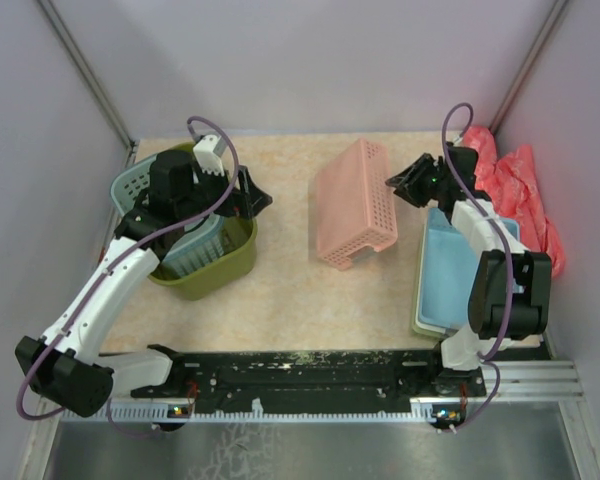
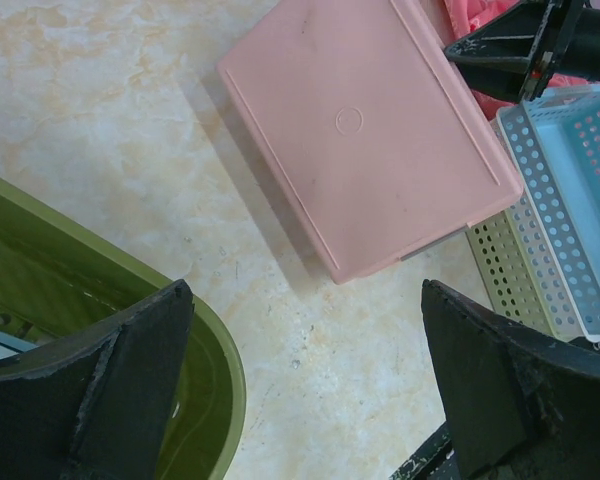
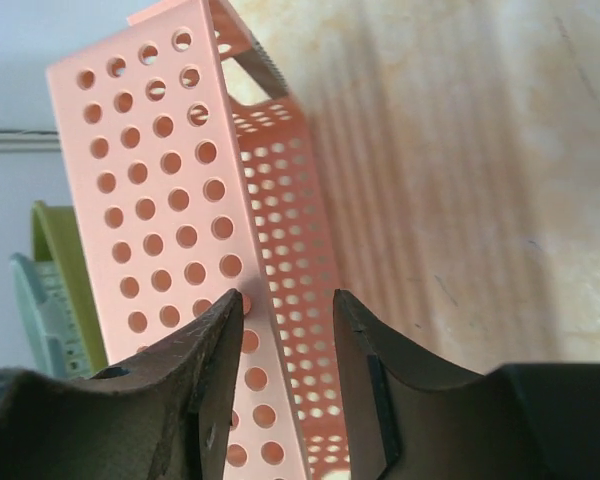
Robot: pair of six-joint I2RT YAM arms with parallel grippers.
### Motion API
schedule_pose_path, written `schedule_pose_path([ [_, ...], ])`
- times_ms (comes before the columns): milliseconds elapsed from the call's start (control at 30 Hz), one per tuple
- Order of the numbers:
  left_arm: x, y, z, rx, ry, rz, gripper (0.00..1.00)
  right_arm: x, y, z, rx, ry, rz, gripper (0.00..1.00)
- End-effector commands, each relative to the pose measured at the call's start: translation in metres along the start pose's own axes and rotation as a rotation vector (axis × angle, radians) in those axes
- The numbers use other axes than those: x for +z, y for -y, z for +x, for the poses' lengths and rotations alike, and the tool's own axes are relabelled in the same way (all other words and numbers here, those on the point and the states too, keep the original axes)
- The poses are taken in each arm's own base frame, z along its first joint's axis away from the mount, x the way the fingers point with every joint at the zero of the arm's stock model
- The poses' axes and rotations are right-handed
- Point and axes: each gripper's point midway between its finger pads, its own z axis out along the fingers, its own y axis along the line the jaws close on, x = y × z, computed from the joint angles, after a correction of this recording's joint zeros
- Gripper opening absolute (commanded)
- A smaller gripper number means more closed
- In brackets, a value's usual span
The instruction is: Turn the large container upside down
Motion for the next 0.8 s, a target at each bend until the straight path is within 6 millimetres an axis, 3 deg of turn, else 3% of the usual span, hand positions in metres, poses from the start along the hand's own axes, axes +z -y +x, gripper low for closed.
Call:
schedule_pose_path([
  [0, 0.000, 0.011, -0.011, 0.016, 0.024, 0.058, 1.00, -0.016, -0.001, -0.020, -0.090, 0.057, 0.089, 0.44],
  [300, 0.006, 0.019, -0.009, 0.015, 0.004, 0.101, 1.00, -0.055, -0.015, -0.052, -0.250, 0.154, 0.202, 0.56],
  [500, 0.006, 0.020, -0.010, 0.020, 0.004, 0.107, 1.00, -0.059, -0.016, -0.045, -0.316, 0.117, 0.223, 0.57],
  [633, 0.007, 0.021, -0.009, 0.020, -0.002, 0.113, 1.00, -0.052, -0.005, -0.038, -0.318, 0.096, 0.262, 0.58],
  [667, 0.007, 0.022, -0.009, 0.020, -0.004, 0.117, 1.00, -0.049, -0.003, -0.037, -0.319, 0.088, 0.267, 0.72],
  [767, 0.006, 0.023, -0.007, 0.022, -0.010, 0.121, 1.00, -0.041, 0.005, -0.037, -0.321, 0.064, 0.300, 0.89],
])
